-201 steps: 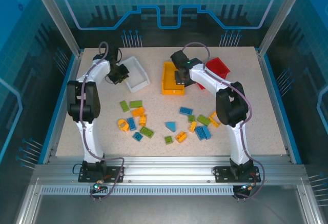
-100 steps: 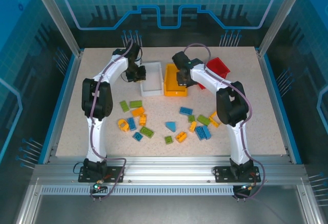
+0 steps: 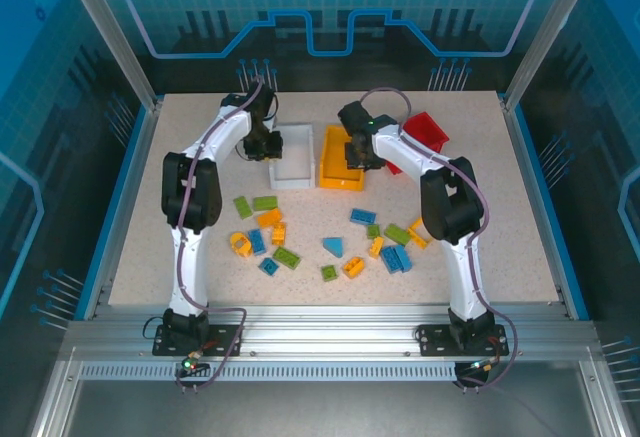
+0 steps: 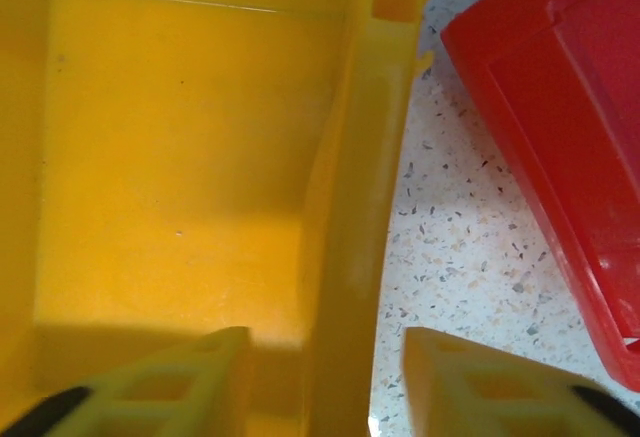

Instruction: Sort the legos into containers by color

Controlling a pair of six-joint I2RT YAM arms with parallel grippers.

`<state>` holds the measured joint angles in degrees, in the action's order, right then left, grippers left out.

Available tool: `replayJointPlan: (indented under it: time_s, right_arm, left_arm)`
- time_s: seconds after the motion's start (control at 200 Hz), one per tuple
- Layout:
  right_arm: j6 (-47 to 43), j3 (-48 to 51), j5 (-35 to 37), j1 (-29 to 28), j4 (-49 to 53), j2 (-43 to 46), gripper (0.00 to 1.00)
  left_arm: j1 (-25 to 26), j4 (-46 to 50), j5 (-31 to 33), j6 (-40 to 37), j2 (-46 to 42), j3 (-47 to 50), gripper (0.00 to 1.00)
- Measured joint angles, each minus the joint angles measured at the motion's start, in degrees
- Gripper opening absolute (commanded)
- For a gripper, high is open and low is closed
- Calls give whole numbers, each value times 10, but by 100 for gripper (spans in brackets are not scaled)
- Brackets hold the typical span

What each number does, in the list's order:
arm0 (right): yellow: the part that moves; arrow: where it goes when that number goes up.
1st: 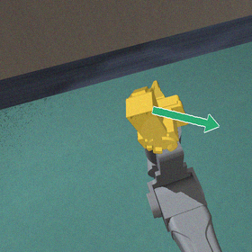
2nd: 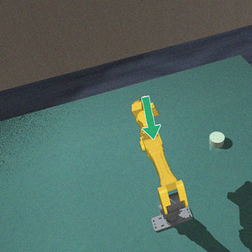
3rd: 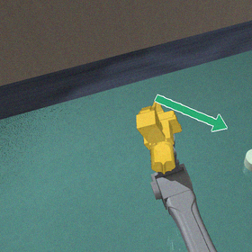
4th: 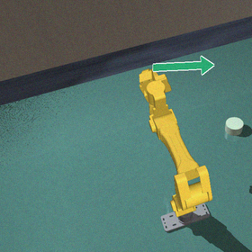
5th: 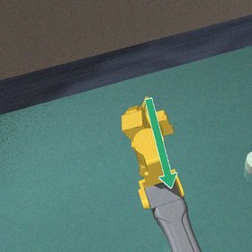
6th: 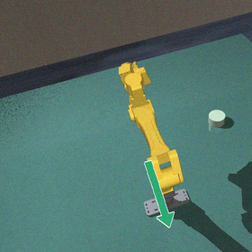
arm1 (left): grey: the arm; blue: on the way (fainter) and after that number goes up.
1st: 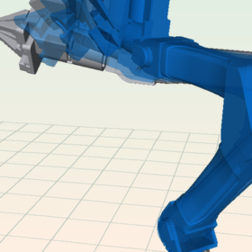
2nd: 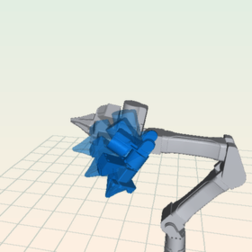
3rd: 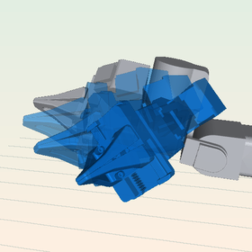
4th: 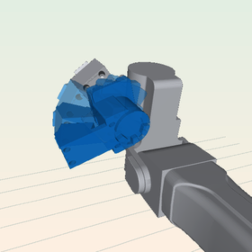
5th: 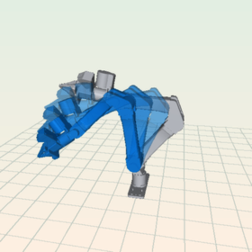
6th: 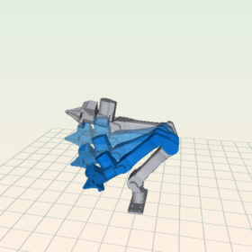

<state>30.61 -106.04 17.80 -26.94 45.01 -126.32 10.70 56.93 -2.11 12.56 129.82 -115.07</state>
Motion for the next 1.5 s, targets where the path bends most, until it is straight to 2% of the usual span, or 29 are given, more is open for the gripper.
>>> replayJointPlan:
  time_s: [0.2,0.29,0.42,0.515,0.58,0.635,0.74,0.825,1.025,1.15,1.221,1.336,1.501]
  right_arm:
    - [8,46,-7,18,0,74,65]
    - [18,78,-22,54,-9,138,68]
    - [42,121,-47,136,-35,211,70]
    - [63,144,-69,195,-48,226,71]
    - [75,156,-85,227,-52,220,71]
    - [82,160,-97,245,-52,210,71]
    - [88,158,-115,264,-54,181,69]
    - [91,146,-125,267,-52,153,66]
    - [91,95,-141,267,-49,87,58]
    - [87,60,-142,266,-43,57,38]
    - [82,52,-139,266,-40,50,28]
    - [62,52,-127,265,-35,49,18]
    - [16,68,-101,258,-33,59,11]
  left_arm:
    - [3,0,17,3,0,0,66]
    - [7,-1,26,10,-7,0,85]
    - [20,-23,30,23,-60,24,88]
    - [33,-73,27,42,-149,93,89]
    - [46,-121,17,57,-223,158,95]
    - [60,-172,2,70,-296,226,99]
    - [88,-276,-30,103,-412,351,99]
    - [112,-340,-49,127,-474,428,99]
    - [179,-423,-60,163,-547,541,99]
    - [209,-435,-59,176,-582,574,98]
    - [216,-439,-59,181,-598,584,98]
    - [219,-440,-57,188,-624,601,98]
    - [221,-436,-56,191,-650,621,98]
